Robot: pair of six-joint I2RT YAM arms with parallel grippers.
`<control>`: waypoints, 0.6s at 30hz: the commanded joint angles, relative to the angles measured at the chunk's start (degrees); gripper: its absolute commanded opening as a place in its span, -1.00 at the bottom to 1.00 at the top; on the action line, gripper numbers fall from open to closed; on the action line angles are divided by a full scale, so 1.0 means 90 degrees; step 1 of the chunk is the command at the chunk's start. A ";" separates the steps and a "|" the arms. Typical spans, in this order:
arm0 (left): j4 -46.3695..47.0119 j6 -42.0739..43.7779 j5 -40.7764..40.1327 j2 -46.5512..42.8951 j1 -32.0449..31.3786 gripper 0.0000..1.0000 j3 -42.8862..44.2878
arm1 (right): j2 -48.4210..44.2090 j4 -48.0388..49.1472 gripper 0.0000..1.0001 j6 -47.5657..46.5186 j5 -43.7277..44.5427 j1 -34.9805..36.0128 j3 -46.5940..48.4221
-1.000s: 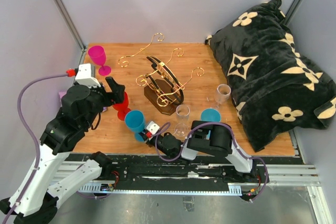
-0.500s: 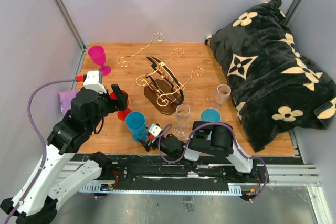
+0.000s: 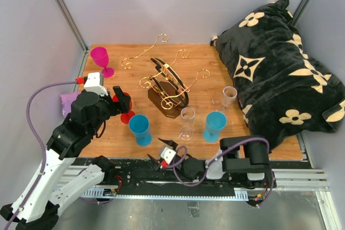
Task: Take the wine glass off the wine glass rack
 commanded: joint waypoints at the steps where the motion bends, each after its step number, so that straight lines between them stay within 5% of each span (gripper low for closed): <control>1: -0.0032 -0.0034 -0.0106 -0.0030 0.0047 0.80 0.0280 | -0.0737 0.0327 0.59 -0.1540 0.1579 0.1050 -0.0309; 3: -0.0002 -0.0010 -0.0154 -0.0014 0.0047 0.81 0.0287 | -0.1254 0.0212 0.67 -0.2098 0.2446 0.1504 -0.0148; 5: 0.0050 -0.0005 -0.0143 0.0061 0.0047 0.80 0.0287 | -0.2352 -0.1271 0.79 -0.1888 0.3226 0.1593 0.0293; 8: 0.0173 0.0009 -0.0099 0.0236 0.0047 0.81 0.0328 | -0.4128 -0.7760 0.79 0.1211 0.2096 0.0761 0.1937; 9: 0.0241 0.0028 -0.0098 0.0292 0.0047 0.80 0.0363 | -0.4511 -0.8932 0.78 0.1890 0.0794 -0.0049 0.2416; 11: 0.0337 0.0073 -0.0138 0.0404 0.0047 0.80 0.0482 | -0.5005 -0.9766 1.00 0.2004 0.0071 -0.0841 0.2942; 18: 0.0787 0.0402 -0.0421 0.1215 0.0047 0.82 0.1066 | -0.4928 -1.2237 0.97 0.1876 -0.0977 -0.3945 0.5542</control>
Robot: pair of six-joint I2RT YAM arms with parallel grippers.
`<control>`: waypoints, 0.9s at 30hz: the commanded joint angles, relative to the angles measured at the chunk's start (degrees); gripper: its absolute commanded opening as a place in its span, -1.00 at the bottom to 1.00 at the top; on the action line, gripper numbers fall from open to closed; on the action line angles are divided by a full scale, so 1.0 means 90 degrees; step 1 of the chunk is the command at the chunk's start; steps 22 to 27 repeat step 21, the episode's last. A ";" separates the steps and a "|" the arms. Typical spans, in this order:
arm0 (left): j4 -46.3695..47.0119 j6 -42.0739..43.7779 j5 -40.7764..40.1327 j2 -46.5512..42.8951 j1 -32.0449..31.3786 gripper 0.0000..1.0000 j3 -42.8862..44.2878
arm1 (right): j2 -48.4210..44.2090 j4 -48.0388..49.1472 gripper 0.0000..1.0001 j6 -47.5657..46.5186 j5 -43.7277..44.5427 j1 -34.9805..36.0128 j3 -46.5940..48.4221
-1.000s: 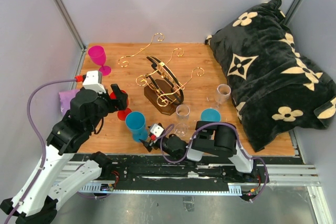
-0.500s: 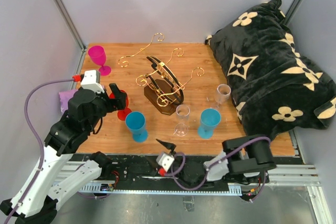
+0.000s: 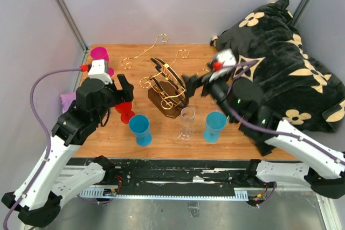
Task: Take the wine glass off the wine glass rack
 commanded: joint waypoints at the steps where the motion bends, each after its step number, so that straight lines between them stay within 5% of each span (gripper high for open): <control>1: 0.0606 0.0324 -0.0282 0.0597 0.0060 0.82 0.0534 | 0.0485 -0.2861 0.97 0.0551 -0.1455 -0.1845 0.1273; 6: 0.1081 0.0630 -0.0239 0.1301 0.0750 0.98 0.0949 | 0.1212 -0.3285 0.97 0.0979 -0.3059 -0.4327 0.2164; 11: 0.1305 0.0308 0.1541 0.2087 0.2441 0.97 0.1322 | 0.1947 -0.3429 0.97 0.1432 -0.4635 -0.6119 0.2609; 27: 0.1394 0.0646 0.1565 0.2487 0.2499 0.95 0.1331 | 0.2336 -0.2992 0.97 0.1290 -0.4661 -0.6367 0.2563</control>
